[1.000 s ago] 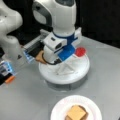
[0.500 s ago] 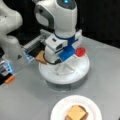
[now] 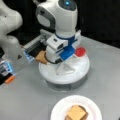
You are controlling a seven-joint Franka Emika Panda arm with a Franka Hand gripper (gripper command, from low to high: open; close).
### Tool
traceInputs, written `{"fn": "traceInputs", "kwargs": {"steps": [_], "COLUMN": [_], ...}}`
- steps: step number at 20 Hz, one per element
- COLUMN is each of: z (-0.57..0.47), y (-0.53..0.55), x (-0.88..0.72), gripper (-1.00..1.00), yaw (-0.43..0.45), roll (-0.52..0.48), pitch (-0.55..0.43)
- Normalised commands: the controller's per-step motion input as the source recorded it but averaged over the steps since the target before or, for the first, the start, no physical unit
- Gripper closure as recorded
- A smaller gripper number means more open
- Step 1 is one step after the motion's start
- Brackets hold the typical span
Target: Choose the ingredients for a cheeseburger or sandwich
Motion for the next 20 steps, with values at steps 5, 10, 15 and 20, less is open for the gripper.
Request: {"fn": "traceInputs", "kwargs": {"steps": [5,10,15,20], "z": [-0.20,-0.16,-0.19,-0.24], "y": [0.06,0.03,-0.02,-0.06], "x": [-0.40,-0.36,-0.27,-0.20], "gripper": [-1.00,-1.00,-1.00,-1.00], "yaw": [0.062,0.051,0.076,0.105], "roll": [0.001,0.012,-0.013,-0.040], "pitch": [-0.324,-0.310,-0.294,-0.292]}}
